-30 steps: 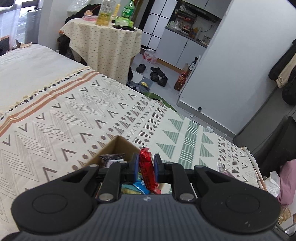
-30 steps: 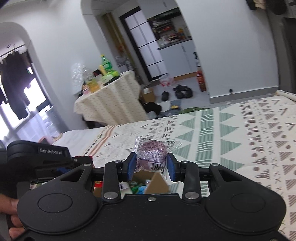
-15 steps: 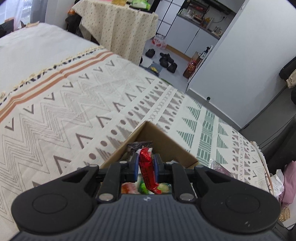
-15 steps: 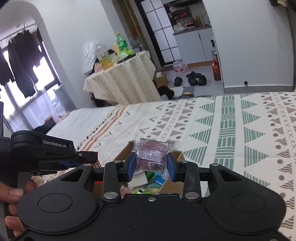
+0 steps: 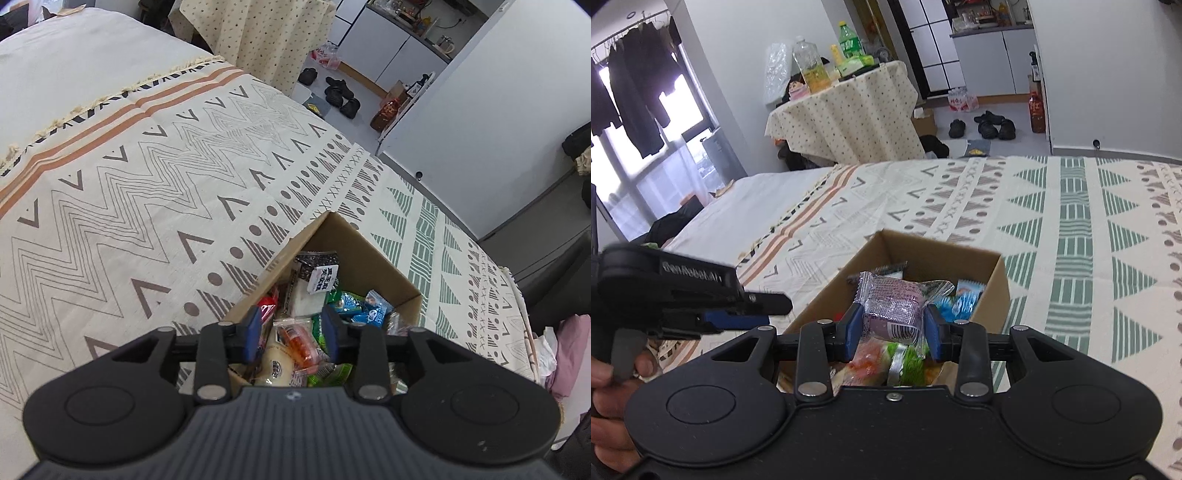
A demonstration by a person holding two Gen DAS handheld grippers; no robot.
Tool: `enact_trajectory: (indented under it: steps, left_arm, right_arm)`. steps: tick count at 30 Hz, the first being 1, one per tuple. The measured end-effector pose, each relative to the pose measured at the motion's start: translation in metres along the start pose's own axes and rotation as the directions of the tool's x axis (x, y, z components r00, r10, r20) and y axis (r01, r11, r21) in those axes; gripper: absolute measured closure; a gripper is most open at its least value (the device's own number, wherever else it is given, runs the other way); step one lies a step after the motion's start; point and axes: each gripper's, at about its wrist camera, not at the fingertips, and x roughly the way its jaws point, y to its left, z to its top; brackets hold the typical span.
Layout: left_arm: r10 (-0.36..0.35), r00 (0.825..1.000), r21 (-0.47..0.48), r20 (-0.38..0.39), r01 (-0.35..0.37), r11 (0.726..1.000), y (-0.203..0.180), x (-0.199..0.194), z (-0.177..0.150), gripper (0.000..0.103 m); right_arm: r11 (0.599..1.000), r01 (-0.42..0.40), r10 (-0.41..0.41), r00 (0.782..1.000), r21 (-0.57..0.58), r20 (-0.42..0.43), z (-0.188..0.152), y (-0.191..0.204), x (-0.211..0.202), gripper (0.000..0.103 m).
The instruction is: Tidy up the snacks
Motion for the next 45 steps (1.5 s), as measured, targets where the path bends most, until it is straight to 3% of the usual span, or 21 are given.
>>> enact_trajectory:
  steps: [4, 5, 6, 7, 8, 11, 21, 33, 45]
  left_arm:
    - [-0.017, 1.000, 0.024, 0.005, 0.016, 1.000, -0.004, -0.010, 0.003, 0.050]
    - [-0.016, 1.000, 0.035, 0.005, 0.016, 0.999, -0.005, -0.013, 0.003, 0.042]
    - [-0.013, 1.000, 0.042, 0.005, 0.012, 0.999, -0.006, -0.016, 0.004, 0.034]
    - [-0.010, 1.000, 0.046, 0.004, 0.010, 0.999, -0.007, -0.019, 0.004, 0.030]
    - [-0.010, 1.000, 0.053, 0.004, 0.010, 0.999, -0.008, -0.021, 0.004, 0.025]
    - [-0.002, 1.000, 0.086, 0.004, 0.001, 0.996, -0.011, -0.028, 0.005, 0.017]
    - [-0.021, 0.998, 0.191, -0.055, 0.032, 0.981, -0.017, -0.051, 0.005, 0.014]
    - [-0.028, 0.999, 0.268, -0.037, 0.037, 0.963, -0.039, -0.085, -0.005, 0.000]
    - [-0.025, 1.000, 0.394, 0.010, 0.019, 0.919, -0.068, -0.125, -0.032, 0.000]
  right_arm:
    - [1.000, 0.001, 0.000, 1.000, 0.025, -0.019, -0.003, 0.009, -0.002, 0.062]
    - [1.000, -0.005, 0.006, 1.000, 0.025, -0.023, -0.004, 0.012, -0.003, 0.061]
    - [1.000, -0.017, 0.018, 1.000, 0.026, -0.021, -0.003, 0.015, -0.004, 0.054]
    - [0.999, -0.024, 0.025, 0.999, 0.032, -0.021, -0.003, 0.017, -0.007, 0.040]
    - [0.999, -0.008, 0.009, 1.000, 0.037, -0.014, -0.002, 0.020, -0.011, 0.035]
    - [0.998, 0.037, -0.037, 0.999, 0.059, -0.002, 0.005, 0.024, -0.024, 0.035]
    - [0.976, 0.130, -0.121, 0.991, 0.175, -0.060, 0.012, 0.012, -0.075, 0.034]
    - [0.960, 0.154, -0.153, 0.988, 0.236, -0.020, 0.003, 0.005, -0.126, 0.017]
    - [0.961, 0.176, -0.179, 0.984, 0.214, -0.002, -0.006, 0.000, -0.179, 0.000]
